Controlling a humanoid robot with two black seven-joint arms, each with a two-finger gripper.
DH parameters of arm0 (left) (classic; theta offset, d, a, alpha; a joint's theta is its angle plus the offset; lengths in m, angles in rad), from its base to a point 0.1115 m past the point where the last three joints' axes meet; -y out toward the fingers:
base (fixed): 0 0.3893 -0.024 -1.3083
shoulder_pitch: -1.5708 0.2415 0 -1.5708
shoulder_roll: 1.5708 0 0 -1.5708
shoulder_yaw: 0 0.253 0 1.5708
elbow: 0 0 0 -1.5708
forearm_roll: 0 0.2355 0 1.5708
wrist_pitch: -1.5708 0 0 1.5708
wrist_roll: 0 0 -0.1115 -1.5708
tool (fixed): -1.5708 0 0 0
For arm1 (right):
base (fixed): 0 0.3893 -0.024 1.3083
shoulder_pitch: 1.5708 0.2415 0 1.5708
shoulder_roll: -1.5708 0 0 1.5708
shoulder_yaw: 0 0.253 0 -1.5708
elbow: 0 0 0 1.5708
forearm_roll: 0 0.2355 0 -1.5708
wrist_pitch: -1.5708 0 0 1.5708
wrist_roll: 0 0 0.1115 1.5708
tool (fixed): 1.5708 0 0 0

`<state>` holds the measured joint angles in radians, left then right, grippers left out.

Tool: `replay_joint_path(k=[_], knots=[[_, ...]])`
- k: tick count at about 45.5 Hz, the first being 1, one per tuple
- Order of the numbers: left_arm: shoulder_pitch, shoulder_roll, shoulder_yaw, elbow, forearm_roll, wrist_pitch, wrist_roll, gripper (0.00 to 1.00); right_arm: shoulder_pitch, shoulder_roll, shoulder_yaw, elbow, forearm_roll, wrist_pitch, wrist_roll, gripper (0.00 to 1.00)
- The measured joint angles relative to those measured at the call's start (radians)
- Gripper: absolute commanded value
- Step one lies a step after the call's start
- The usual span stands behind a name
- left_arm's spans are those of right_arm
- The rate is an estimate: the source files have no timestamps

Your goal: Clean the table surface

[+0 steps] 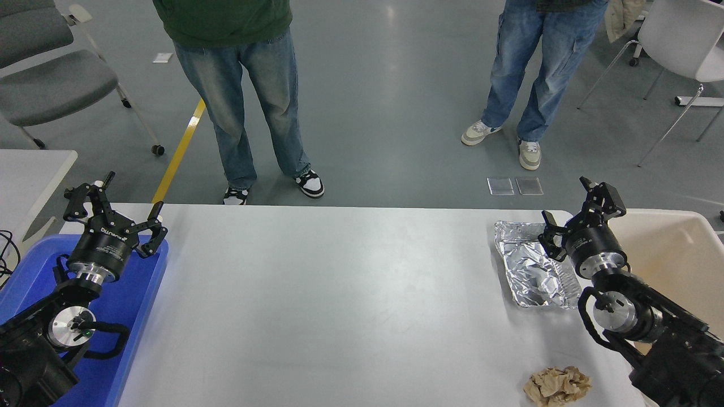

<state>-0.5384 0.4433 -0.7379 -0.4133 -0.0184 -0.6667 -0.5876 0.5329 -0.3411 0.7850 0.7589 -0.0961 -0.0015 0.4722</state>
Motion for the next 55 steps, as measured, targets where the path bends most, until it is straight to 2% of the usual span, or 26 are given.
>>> replay_joint_path(k=[14,28,35,43,55], knots=[[0.0,0.0,0.0,0.0,0.0,0.0,0.0,1.0,0.009,-0.059,-0.051,0.063,-0.009,-0.026,-0.026,1.0],[0.0,0.0,0.0,0.0,0.0,-0.001,0.0,1.0,0.115,-0.224,-0.276,0.273,-0.069,-0.165,-0.218,1.0],[0.0,0.0,0.0,0.0,0.0,-0.001,0.0,1.0,0.189,-0.313,-0.389,0.372,-0.19,-0.205,-0.304,1.0],[0.0,0.0,0.0,0.0,0.0,-0.001,0.0,1.0,0.294,-0.402,-0.548,0.426,-0.398,-0.177,-0.436,1.0],[0.0,0.0,0.0,0.0,0.0,-0.001,0.0,1.0,0.357,-0.458,-0.685,0.447,-0.739,-0.189,-0.509,1.0]])
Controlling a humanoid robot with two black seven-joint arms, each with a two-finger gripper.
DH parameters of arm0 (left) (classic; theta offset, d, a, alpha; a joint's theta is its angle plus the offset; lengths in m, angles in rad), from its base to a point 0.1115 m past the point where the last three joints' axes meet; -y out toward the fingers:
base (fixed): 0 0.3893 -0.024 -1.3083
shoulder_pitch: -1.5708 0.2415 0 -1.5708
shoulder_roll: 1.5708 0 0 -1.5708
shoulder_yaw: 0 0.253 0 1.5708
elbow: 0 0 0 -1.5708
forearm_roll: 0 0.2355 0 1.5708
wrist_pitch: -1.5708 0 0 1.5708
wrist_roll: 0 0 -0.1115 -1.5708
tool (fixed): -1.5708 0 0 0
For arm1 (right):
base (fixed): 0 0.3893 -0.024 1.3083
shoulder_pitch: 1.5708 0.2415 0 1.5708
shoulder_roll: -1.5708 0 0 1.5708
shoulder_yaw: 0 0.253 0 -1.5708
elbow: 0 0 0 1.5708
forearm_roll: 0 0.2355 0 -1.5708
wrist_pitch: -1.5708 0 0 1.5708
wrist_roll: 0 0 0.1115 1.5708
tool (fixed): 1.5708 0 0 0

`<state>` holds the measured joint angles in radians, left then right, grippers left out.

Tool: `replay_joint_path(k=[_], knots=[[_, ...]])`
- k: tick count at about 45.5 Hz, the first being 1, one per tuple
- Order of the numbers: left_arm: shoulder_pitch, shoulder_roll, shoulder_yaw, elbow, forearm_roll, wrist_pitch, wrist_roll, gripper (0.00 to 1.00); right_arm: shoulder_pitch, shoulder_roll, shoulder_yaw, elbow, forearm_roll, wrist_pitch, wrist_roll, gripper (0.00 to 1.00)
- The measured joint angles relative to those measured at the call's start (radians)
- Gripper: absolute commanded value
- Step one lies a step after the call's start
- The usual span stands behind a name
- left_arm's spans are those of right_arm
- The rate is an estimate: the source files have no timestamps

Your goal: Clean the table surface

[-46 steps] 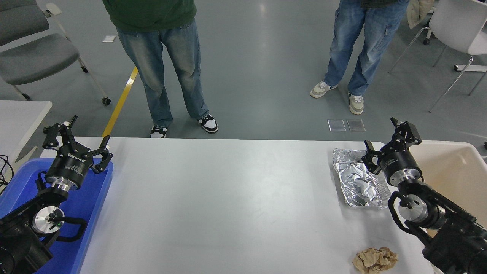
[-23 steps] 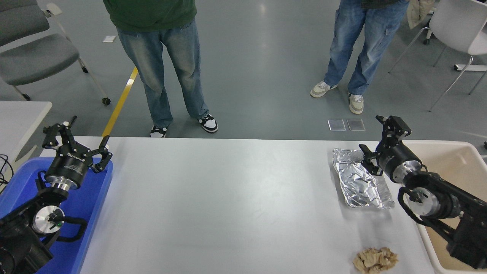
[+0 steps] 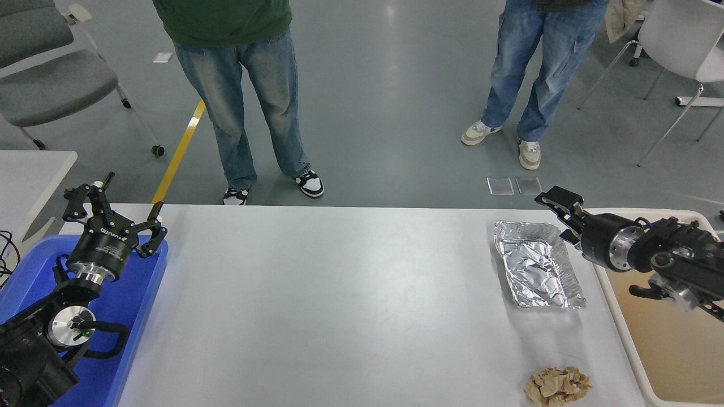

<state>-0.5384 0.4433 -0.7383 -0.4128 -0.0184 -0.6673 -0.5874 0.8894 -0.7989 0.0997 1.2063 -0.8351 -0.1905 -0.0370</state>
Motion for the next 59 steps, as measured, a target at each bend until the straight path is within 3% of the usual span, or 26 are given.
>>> replay_joint_path(k=[15,26,45,59], knots=[[0.0,0.0,0.0,0.0,0.0,0.0,0.0,1.0,0.024,-0.013,-0.196,-0.026,-0.353,-0.098,-0.023,1.0],[0.0,0.0,0.0,0.0,0.0,0.0,0.0,1.0,0.025,0.035,-0.288,-0.154,-0.492,-0.145,-0.025,1.0],[0.0,0.0,0.0,0.0,0.0,0.0,0.0,1.0,0.016,0.174,-0.359,-0.284,-0.483,-0.154,-0.023,1.0],[0.0,0.0,-0.001,0.0,0.0,0.0,0.0,1.0,0.063,0.226,-0.41,-0.379,-0.332,0.057,0.041,1.0]])
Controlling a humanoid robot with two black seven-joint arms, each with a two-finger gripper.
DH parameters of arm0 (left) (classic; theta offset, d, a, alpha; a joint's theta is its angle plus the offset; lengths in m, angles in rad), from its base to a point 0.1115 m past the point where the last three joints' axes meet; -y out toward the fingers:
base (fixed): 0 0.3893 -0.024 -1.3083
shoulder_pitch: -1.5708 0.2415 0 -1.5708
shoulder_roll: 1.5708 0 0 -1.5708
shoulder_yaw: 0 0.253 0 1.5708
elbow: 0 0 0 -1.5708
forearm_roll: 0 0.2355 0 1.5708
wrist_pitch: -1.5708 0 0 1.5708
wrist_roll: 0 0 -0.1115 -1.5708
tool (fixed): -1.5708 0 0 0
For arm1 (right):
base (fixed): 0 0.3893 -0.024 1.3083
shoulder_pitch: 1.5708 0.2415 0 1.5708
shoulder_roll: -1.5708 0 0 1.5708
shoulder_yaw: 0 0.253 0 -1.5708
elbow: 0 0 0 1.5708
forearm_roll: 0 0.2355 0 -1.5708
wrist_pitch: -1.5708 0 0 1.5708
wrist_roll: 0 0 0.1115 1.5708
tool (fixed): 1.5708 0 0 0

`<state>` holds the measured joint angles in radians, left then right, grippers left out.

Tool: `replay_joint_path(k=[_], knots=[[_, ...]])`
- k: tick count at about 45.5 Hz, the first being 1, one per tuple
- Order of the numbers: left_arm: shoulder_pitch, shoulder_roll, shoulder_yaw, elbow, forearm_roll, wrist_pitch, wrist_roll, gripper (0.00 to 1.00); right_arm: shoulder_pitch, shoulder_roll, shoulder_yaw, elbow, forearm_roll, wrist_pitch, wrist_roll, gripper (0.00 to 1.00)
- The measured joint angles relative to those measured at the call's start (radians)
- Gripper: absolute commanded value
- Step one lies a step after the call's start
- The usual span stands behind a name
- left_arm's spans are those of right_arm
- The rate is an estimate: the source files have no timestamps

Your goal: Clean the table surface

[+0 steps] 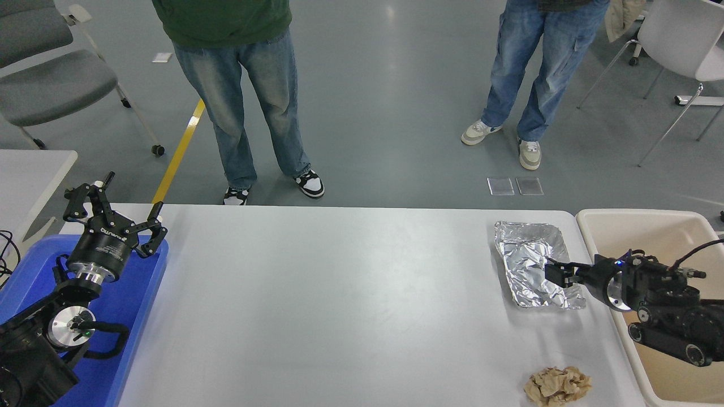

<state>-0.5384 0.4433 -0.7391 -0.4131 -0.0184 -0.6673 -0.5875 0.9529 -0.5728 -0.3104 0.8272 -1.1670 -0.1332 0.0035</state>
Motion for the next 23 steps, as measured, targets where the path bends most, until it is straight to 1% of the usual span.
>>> replay_joint_path(k=[11,23], knots=[[0.0,0.0,0.0,0.0,0.0,0.0,0.0,1.0,0.045,0.03,-0.017,-0.13,0.08,0.16,0.081,1.0],[0.0,0.0,0.0,0.0,0.0,0.0,0.0,1.0,0.048,0.123,-0.022,-0.288,0.116,0.244,0.128,1.0]])
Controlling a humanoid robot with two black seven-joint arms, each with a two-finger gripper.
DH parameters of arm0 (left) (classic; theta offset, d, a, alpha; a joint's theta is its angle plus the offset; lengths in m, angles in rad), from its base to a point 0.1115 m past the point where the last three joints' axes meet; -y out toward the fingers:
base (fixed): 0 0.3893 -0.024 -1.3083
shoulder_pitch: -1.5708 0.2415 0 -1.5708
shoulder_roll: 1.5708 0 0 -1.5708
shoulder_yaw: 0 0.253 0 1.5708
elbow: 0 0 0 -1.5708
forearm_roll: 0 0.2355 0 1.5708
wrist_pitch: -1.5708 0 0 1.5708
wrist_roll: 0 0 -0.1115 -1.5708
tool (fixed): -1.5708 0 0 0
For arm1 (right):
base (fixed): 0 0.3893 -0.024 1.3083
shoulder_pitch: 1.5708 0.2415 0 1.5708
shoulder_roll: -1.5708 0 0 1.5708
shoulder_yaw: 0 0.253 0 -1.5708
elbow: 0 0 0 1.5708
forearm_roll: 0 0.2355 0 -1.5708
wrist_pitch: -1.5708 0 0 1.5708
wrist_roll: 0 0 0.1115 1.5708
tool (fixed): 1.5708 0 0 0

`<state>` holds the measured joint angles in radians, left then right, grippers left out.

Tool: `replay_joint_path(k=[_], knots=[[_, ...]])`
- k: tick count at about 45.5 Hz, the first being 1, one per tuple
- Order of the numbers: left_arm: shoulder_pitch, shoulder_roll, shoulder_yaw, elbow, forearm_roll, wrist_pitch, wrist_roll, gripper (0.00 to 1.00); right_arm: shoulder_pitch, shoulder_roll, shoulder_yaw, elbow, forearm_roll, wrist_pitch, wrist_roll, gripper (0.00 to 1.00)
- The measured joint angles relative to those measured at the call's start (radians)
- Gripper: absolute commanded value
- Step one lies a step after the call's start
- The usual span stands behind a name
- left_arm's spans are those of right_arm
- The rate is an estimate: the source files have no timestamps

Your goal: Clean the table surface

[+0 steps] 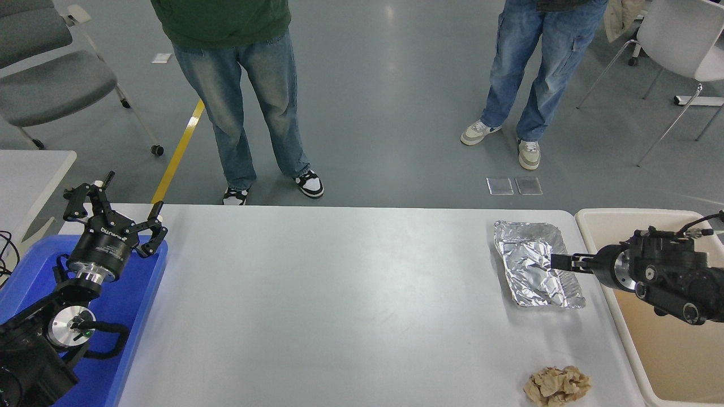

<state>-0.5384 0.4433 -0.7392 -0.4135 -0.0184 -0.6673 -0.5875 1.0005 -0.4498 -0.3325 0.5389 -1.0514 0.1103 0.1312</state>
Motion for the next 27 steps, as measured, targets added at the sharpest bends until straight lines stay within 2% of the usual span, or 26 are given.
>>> replay_joint_path(k=[15,27], knots=[[0.0,0.0,0.0,0.0,0.0,-0.001,0.0,1.0,-0.037,0.138,-0.005,-0.198,0.022,0.037,0.038,1.0],[0.0,0.0,0.0,0.0,0.0,-0.001,0.0,1.0,-0.074,0.186,-0.037,-0.316,0.025,0.041,0.048,1.0]])
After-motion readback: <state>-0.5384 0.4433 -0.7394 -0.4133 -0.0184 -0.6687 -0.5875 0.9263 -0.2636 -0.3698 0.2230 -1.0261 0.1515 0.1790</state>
